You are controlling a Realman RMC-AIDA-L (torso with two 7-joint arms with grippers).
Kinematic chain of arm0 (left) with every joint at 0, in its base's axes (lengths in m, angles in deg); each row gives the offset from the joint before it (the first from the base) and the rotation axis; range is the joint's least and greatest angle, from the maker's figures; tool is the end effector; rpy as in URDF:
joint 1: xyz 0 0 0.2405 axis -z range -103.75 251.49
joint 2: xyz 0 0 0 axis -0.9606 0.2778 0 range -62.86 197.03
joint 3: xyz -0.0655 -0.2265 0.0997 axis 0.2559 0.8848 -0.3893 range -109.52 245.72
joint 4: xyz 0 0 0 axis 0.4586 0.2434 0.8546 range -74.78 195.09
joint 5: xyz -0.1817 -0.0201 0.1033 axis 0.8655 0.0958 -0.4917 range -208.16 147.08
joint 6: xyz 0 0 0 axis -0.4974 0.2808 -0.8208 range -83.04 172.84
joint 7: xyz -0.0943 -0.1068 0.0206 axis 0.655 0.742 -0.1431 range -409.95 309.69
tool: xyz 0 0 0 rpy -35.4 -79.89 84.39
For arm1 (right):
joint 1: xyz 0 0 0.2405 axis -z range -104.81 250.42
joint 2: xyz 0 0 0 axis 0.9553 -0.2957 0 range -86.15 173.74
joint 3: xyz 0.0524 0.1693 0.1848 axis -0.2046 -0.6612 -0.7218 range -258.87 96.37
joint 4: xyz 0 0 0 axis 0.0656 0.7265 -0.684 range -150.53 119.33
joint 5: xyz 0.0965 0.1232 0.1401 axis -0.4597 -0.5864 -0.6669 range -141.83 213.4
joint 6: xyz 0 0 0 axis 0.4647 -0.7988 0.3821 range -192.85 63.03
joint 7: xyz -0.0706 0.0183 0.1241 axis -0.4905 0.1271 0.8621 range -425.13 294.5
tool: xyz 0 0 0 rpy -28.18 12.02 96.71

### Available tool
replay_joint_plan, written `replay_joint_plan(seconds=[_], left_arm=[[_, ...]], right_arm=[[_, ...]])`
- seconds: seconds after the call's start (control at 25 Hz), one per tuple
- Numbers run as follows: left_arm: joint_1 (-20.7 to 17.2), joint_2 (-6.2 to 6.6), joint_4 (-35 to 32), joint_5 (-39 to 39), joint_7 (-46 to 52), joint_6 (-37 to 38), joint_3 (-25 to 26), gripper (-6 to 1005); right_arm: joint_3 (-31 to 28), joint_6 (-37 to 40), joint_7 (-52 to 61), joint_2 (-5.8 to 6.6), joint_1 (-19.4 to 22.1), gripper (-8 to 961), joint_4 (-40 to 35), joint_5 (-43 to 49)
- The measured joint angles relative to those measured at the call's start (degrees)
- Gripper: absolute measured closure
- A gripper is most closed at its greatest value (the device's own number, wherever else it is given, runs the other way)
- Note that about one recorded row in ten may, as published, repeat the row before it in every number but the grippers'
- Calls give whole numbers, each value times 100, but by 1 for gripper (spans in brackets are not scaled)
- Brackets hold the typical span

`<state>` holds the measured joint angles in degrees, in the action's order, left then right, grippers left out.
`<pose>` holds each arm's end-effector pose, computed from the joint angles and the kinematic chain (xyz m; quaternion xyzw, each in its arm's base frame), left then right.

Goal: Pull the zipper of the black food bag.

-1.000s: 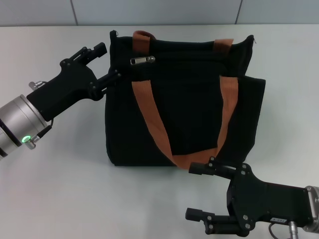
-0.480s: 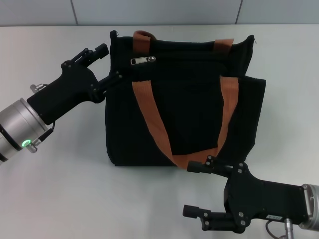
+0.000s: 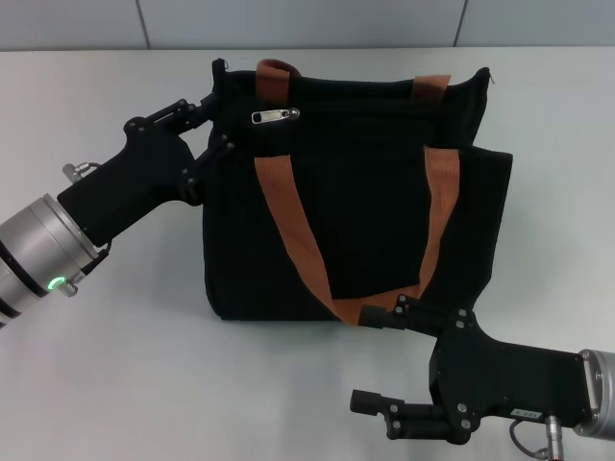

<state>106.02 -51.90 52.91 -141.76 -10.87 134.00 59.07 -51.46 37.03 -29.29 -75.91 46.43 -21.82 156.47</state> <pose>-0.2632 0.3173 -0.0287 -0.8442 -0.1425 -0.4181 0.3036 0.2628 0.2189 -0.0704 -0.9128 0.0788 0.3960 0.0610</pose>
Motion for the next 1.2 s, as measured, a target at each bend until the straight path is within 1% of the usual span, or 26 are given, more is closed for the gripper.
replay_joint_plan(seconds=[0.2, 0.44, 0.76, 0.84, 1.04, 1.2], left_arm=[[21, -1, 4, 0, -1, 21, -2, 618], [11, -11, 84, -2, -2, 27, 31, 873], [21, -1, 369, -3, 77, 40, 46, 953], [120, 4, 567, -7, 313, 168, 106, 973], [233, -11, 647, -46, 595, 339, 83, 972], [208, -11, 669, -50, 563, 443, 79, 971]], right_arm=[[0, -39, 0, 0, 5, 165, 0, -2], [1, -88, 0, 0, 9, 166, 35, -2], [-53, -75, 50, 9, 22, 166, 131, -4], [-131, -62, 36, 9, 44, 166, 132, -8], [-137, -34, 39, 9, 51, 167, 130, -10], [-145, -32, 48, 8, 57, 167, 130, -10]])
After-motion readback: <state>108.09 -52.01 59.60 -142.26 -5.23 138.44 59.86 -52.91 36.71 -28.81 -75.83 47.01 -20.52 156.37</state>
